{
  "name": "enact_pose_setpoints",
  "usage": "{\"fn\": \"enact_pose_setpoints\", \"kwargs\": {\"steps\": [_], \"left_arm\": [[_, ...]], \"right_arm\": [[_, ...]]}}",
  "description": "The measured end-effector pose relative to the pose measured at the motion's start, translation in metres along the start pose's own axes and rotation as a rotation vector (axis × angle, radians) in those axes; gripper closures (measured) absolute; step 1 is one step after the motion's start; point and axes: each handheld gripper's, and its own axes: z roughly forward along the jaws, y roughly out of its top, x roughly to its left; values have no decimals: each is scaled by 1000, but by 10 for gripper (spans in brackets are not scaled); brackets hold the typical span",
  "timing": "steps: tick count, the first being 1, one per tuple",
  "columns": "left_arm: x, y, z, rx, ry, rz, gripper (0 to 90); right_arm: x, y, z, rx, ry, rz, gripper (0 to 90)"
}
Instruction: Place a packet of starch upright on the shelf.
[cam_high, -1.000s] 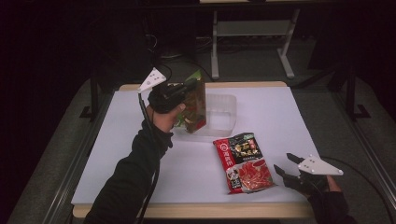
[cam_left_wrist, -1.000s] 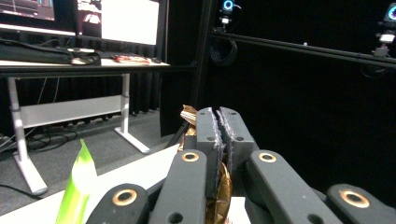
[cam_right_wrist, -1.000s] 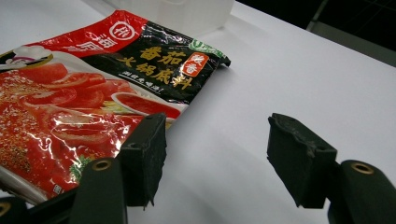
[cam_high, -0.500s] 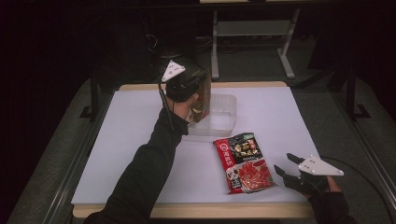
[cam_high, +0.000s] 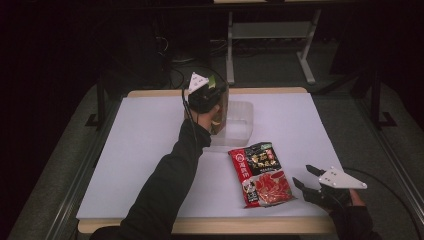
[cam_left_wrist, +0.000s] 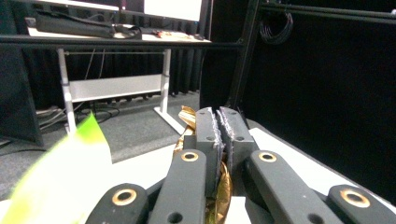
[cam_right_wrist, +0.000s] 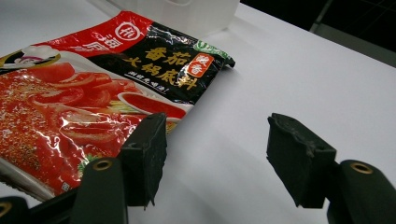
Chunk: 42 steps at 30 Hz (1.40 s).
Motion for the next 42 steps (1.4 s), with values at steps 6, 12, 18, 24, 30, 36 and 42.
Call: {"fn": "enact_pose_setpoints", "kwargs": {"steps": [6, 12, 18, 24, 30, 36, 42], "left_arm": [[3, -15, -11, 3, -27, 9, 860], [4, -16, -23, 37, -44, 58, 813], [6, -17, -32, 37, -67, 73, 672], [2, -18, -45, 72, -95, 141, 461], [-1, -21, -68, 75, -146, 185, 374], [-8, -34, -105, 100, -197, 275, 334], [-9, -55, -132, 146, -278, 251, 333]], "right_arm": [[0, 0, 0, 2, 0, 3, 373], [1, 1, 1, 2, 6, -4, 389], [1, 0, 1, 6, 13, 6, 389], [0, 0, 2, 6, 54, 35, 372], [-1, 0, 6, 33, 101, 70, 340], [1, 0, 10, 68, 156, 92, 352], [2, 1, 11, 84, 207, 107, 414]]}}
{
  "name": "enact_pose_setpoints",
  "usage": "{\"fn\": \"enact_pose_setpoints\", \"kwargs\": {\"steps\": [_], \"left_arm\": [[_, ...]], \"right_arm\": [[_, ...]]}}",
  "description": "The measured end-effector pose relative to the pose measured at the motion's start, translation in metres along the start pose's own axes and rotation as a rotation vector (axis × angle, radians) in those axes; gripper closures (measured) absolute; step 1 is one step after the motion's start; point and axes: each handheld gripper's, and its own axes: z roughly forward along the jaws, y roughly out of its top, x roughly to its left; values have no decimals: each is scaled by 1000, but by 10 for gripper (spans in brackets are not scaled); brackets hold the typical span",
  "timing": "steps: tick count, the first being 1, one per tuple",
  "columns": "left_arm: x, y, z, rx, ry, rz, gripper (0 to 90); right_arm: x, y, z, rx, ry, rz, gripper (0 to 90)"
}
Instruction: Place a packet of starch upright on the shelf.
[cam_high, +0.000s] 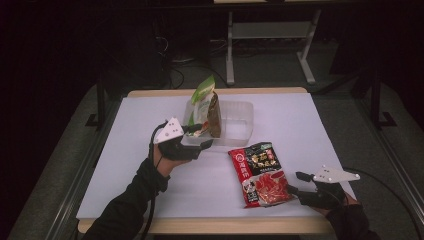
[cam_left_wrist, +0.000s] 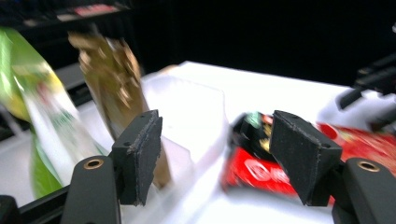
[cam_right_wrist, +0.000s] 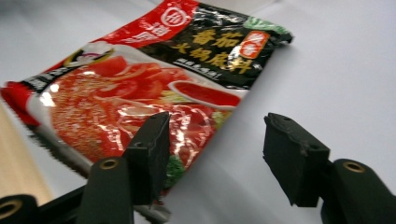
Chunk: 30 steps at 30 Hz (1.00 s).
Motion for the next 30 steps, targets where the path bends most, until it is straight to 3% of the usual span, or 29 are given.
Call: {"fn": "enact_pose_setpoints", "kwargs": {"steps": [2, 10, 13, 19, 21, 29, 30], "left_arm": [[-3, -9, -5, 18, -37, -26, 333], [-16, -43, -14, 130, -73, -78, 333], [-22, -51, -13, 170, -94, -66, 332], [-24, -53, -6, 175, -119, -83, 333], [-24, -54, -1, 193, -135, -81, 333], [-19, -59, 17, 219, -172, -164, 278], [-19, -60, 22, 233, -196, -185, 276]], "right_arm": [[0, 1, 1, 10, 25, 6, 414], [1, 4, 3, 21, 48, 45, 387], [1, 4, 5, 30, 66, 62, 369], [0, 7, 11, 57, 88, 85, 366], [0, 8, 15, 66, 120, 108, 365], [-3, 11, 29, 138, 169, 187, 342], [-5, 9, 32, 158, 219, 227, 343]]}}
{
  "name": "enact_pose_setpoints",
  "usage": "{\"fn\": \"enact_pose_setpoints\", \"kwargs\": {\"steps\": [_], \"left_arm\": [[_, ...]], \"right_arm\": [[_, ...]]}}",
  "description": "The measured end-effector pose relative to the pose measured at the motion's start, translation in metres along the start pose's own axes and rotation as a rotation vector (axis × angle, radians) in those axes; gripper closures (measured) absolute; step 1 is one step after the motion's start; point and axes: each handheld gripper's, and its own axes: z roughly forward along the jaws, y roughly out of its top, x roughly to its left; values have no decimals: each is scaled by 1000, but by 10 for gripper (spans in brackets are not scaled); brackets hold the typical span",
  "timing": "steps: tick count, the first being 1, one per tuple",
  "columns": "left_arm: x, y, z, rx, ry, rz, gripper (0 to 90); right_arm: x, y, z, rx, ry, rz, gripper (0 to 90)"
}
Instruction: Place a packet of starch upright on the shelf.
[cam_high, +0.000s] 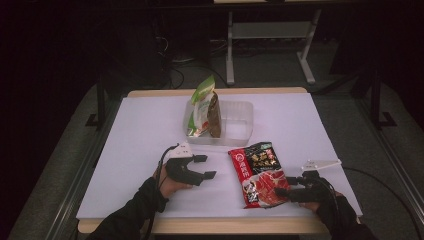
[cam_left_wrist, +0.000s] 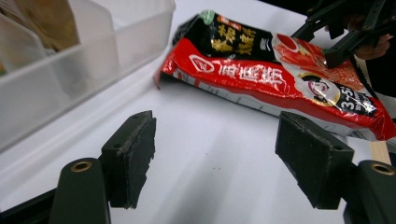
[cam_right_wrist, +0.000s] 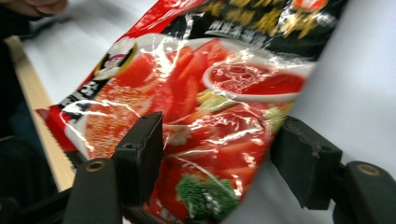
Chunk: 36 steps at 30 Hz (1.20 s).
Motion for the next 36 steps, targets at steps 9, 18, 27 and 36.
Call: {"fn": "enact_pose_setpoints", "kwargs": {"steps": [9, 18, 27, 36], "left_arm": [[4, 7, 30, 56, -57, -88, 255], [5, 16, 62, 83, -39, -143, 213], [6, 21, 64, 52, -5, -180, 191], [15, 19, 64, 67, 41, -219, 174]], "right_arm": [[7, 0, 8, 2, -16, -7, 381], [13, -2, 11, -14, -35, -24, 436], [14, -3, 11, -20, -35, -32, 458], [16, -3, 12, -23, -30, -51, 479]]}}
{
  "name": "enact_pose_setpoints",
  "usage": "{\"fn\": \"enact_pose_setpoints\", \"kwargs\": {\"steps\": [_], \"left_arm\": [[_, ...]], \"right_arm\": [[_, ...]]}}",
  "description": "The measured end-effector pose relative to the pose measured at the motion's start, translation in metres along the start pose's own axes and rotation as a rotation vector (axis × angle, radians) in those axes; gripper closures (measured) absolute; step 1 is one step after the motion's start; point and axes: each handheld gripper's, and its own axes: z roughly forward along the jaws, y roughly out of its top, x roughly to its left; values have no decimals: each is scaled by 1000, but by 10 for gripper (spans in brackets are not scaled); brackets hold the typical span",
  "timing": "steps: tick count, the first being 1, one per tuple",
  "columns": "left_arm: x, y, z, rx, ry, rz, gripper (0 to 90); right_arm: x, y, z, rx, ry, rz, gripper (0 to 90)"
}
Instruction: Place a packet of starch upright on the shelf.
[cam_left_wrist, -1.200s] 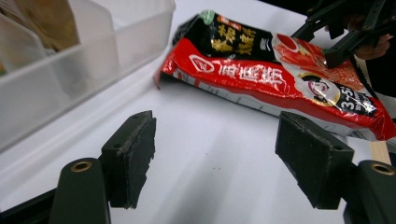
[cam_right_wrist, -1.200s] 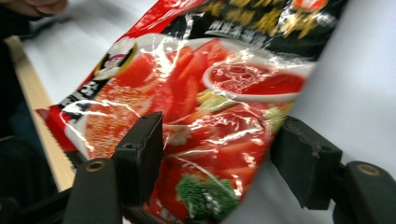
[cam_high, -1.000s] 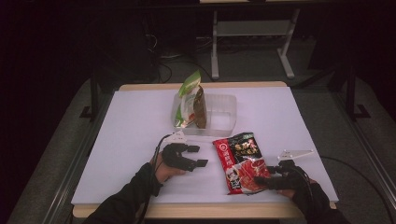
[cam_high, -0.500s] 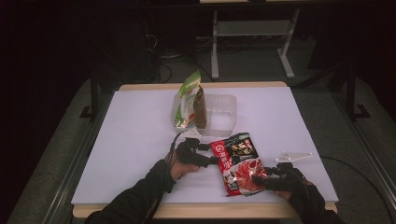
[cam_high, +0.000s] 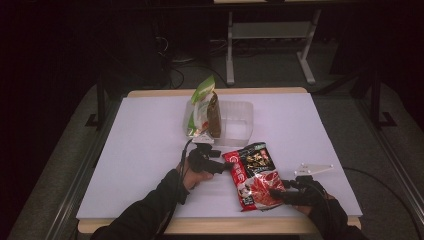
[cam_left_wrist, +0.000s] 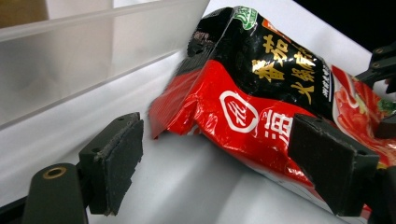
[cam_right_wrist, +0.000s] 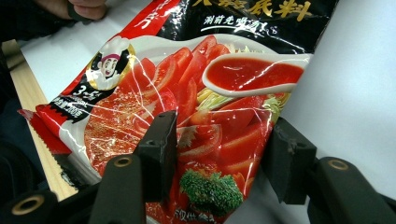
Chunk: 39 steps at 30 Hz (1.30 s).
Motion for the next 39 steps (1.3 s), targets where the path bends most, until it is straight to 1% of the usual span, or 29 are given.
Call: {"fn": "enact_pose_setpoints", "kwargs": {"steps": [1, 2, 3, 6, 8, 10, 12, 14, 16, 17, 18, 19, 20, 22, 23, 24, 25, 26, 27, 28, 29, 31, 32, 33, 34, 35, 37, 38, 39], "left_arm": [[-2, 0, 2, 23, 0, 16, 174], [-3, 0, 3, 24, 4, 19, 174], [-4, 0, 4, 25, -8, 17, 175], [-5, 1, 5, 36, -8, 30, 174], [-3, 3, 8, 46, -25, 19, 174], [-2, 5, 11, 49, -36, 19, 173], [-3, 6, 13, 49, -43, 16, 173], [-5, 7, 15, 59, -55, 32, 174], [-7, 8, 17, 68, -58, 54, 171], [-7, 8, 19, 71, -82, 55, 172], [-7, 8, 19, 71, -82, 55, 172], [-8, 9, 20, 77, -97, 55, 172], [-8, 9, 20, 77, -97, 55, 172], [-8, 9, 22, 79, -115, 56, 172], [-9, 10, 24, 87, -140, 63, 169], [-9, 10, 24, 87, -140, 63, 158], [-9, 11, 25, 87, -148, 59, 158], [-9, 12, 27, 83, -163, 42, 157], [-9, 12, 27, 83, -163, 42, 150], [-9, 13, 29, 84, -174, 40, 150], [-10, 13, 29, 85, -175, 45, 141], [-10, 13, 29, 81, -176, 31, 141], [-10, 13, 31, 69, -159, 23, 148], [-10, 13, 31, 69, -159, 23, 158], [-11, 14, 32, 65, -136, 24, 164], [-11, 15, 33, 64, -137, 16, 162], [-11, 15, 33, 63, -141, 15, 162], [-11, 15, 33, 63, -151, 14, 175], [-11, 15, 33, 63, -151, 14, 180]], "right_arm": [[0, 0, 0, 0, 1, -1, 479], [0, 0, 0, -1, 4, 0, 479], [1, 0, 0, -1, 4, 0, 479], [1, 0, 1, -4, 5, -5, 479], [2, 0, 1, -5, 7, -13, 479], [3, 0, 1, -4, 8, -12, 479], [4, 0, 2, -8, 8, -23, 479], [4, 0, 2, -8, 9, -30, 479], [4, -1, 2, -8, 9, -33, 479], [5, -1, 2, -9, 7, -34, 479], [5, -1, 2, -9, 7, -34, 479], [5, -1, 2, -11, 4, -37, 480], [5, -1, 2, -11, 4, -37, 480], [5, -1, 2, -13, 3, -41, 484], [6, -1, 2, -20, 1, -45, 487], [6, -1, 2, -20, 1, -45, 487], [6, -1, 1, -19, 0, -47, 488], [6, -2, 1, -21, 1, -55, 489], [6, -2, 1, -21, 1, -55, 489], [6, -2, 1, -22, 2, -59, 490], [7, -3, 0, -36, 3, -70, 493], [8, -3, -1, -46, 4, -79, 505], [8, -3, -1, -55, 5, -89, 520], [8, -3, -1, -55, 5, -89, 520], [9, -3, -3, -79, 15, -108, 548], [10, -3, -2, -79, 14, -112, 553], [11, -2, -1, -71, 10, -122, 556], [11, -2, -1, -69, 13, -128, 568], [11, -2, -1, -71, 13, -127, 573]]}}
